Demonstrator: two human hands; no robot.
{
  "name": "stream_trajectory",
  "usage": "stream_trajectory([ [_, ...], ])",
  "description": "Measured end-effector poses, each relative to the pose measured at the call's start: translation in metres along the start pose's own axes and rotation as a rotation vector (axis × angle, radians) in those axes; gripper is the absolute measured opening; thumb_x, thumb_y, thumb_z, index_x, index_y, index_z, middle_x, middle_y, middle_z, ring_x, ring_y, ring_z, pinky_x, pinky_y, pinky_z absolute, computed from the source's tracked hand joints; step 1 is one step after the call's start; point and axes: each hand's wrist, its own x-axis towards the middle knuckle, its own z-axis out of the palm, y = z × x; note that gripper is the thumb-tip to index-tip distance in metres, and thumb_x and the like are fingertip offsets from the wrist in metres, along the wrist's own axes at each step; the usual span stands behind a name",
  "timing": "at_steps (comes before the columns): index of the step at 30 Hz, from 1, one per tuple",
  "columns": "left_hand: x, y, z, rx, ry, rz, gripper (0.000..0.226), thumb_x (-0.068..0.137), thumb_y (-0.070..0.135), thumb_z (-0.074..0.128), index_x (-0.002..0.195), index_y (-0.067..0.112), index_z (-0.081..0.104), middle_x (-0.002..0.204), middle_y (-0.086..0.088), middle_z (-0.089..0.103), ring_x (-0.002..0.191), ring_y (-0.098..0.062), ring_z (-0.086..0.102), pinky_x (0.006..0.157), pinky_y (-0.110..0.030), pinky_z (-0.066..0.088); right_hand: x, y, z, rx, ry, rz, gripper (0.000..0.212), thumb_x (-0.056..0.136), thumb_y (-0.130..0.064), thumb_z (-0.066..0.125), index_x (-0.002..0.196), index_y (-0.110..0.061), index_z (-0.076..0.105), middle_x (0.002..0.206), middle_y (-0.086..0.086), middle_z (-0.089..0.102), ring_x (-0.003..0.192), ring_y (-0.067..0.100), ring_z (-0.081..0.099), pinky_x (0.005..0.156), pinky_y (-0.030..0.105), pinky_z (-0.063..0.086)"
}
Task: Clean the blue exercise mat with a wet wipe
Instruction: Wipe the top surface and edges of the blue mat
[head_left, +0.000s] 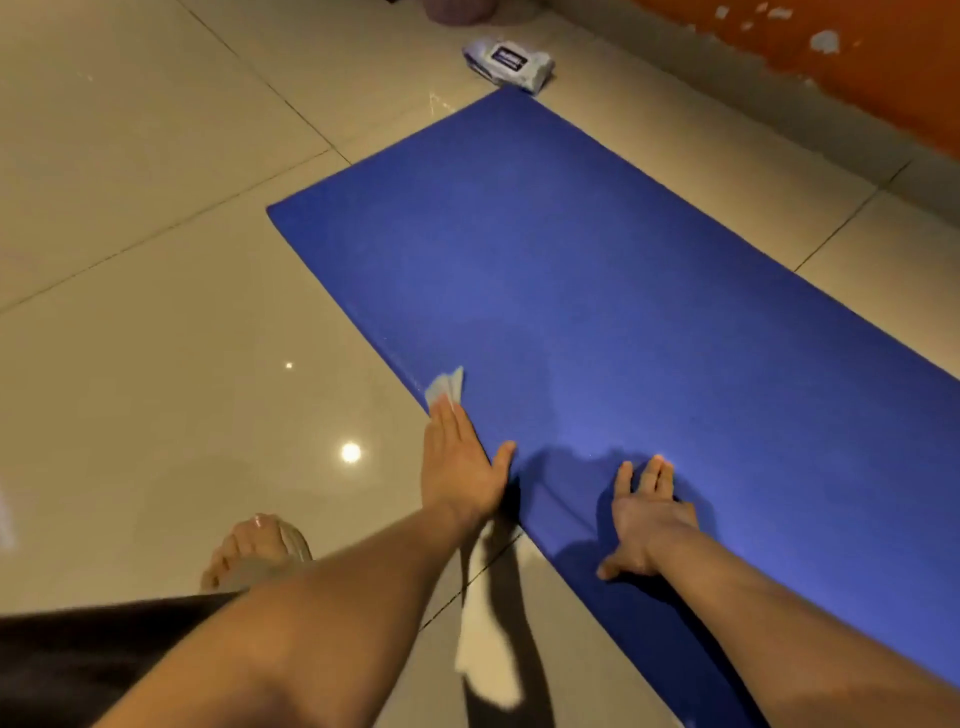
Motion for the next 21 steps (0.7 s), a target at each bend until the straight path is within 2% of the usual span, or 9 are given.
stream_trajectory([
  [2,0.030,-0.020,-0.010,0.047,-0.001,-0.045,0.101,0.095,0.065,0.041,0.161,-0.001,0.003,0.170,-0.017,-0.009,0.157,-0.032,-0.005,0.128,-0.041,0.003,0.003,-0.007,-0.001,-0.046,0.021,0.023,0.153,0.066,-0.070,0.081,0.154,0.001,-0.021,0.161,0.034,-0.018,0.151,0.049,-0.014,0.115,0.051,0.037],
  [5,0.042,-0.035,-0.017,-0.017,-0.037,-0.068,0.100,0.097,0.062,0.047,0.162,0.002,-0.001,0.170,-0.015,-0.008,0.158,-0.029,-0.005,0.129,-0.041,0.006,0.009,-0.013,-0.003,-0.095,0.016,0.056,0.155,0.063,-0.071,0.082,0.154,0.005,-0.017,0.160,0.037,-0.012,0.151,0.052,-0.007,0.112,0.046,0.042],
  [7,0.026,-0.027,-0.010,-0.121,-0.031,-0.085,0.104,0.096,0.065,0.049,0.162,0.006,-0.005,0.171,-0.012,-0.009,0.158,-0.027,-0.006,0.129,-0.040,0.005,0.011,-0.016,-0.003,-0.115,0.016,0.071,0.157,0.061,-0.073,0.082,0.154,0.007,-0.015,0.160,0.038,-0.009,0.150,0.053,-0.005,0.109,0.044,0.047],
  [10,-0.004,-0.003,0.008,-0.151,-0.035,-0.107,0.111,0.094,0.068,0.052,0.161,0.002,-0.007,0.170,-0.016,-0.008,0.158,-0.029,-0.008,0.129,-0.041,0.005,0.014,-0.019,-0.005,-0.131,0.013,0.089,0.159,0.059,-0.075,0.082,0.153,0.010,-0.015,0.159,0.039,-0.008,0.150,0.054,-0.004,0.108,0.044,0.047],
  [12,-0.032,0.016,0.018,-0.221,-0.076,-0.119,0.112,0.093,0.067,0.052,0.160,0.003,-0.011,0.170,-0.016,-0.013,0.157,-0.027,-0.013,0.128,-0.036,-0.002,0.015,-0.021,-0.008,-0.135,-0.010,0.093,0.160,0.058,-0.073,0.083,0.152,0.011,-0.015,0.159,0.039,-0.008,0.150,0.054,-0.003,0.108,0.045,0.046],
  [14,-0.069,0.033,0.027,-0.273,-0.139,-0.087,0.111,0.093,0.066,0.047,0.159,0.006,-0.018,0.167,-0.013,-0.025,0.155,-0.024,-0.023,0.127,-0.035,-0.006,0.015,-0.022,-0.009,-0.131,-0.015,0.098,0.160,0.058,-0.072,0.084,0.152,0.011,-0.015,0.159,0.039,-0.008,0.150,0.054,-0.002,0.108,0.047,0.046],
  [17,-0.109,0.044,0.033,-0.168,-0.209,-0.030,0.105,0.090,0.071,0.027,0.158,0.008,-0.022,0.163,-0.010,-0.035,0.153,-0.022,-0.027,0.128,-0.038,-0.004,0.011,-0.020,-0.007,-0.115,0.001,0.101,0.159,0.059,-0.072,0.084,0.152,0.010,-0.016,0.160,0.038,-0.009,0.151,0.052,-0.003,0.113,0.048,0.040],
  [19,-0.107,0.038,0.031,-0.169,-0.186,-0.011,0.100,0.091,0.068,0.024,0.160,0.008,-0.016,0.165,-0.008,-0.030,0.155,-0.021,-0.022,0.128,-0.037,-0.002,0.009,-0.018,-0.006,-0.110,0.009,0.091,0.159,0.060,-0.073,0.083,0.153,0.010,-0.016,0.161,0.037,-0.009,0.151,0.052,-0.003,0.116,0.049,0.037],
  [21,-0.085,0.025,0.025,-0.185,-0.116,0.010,0.094,0.098,0.061,0.035,0.162,0.008,-0.008,0.169,-0.009,-0.018,0.157,-0.023,-0.013,0.128,-0.036,-0.001,0.008,-0.016,-0.006,-0.113,0.011,0.082,0.159,0.060,-0.074,0.082,0.153,0.010,-0.016,0.161,0.037,-0.009,0.151,0.052,-0.003,0.116,0.048,0.037],
])
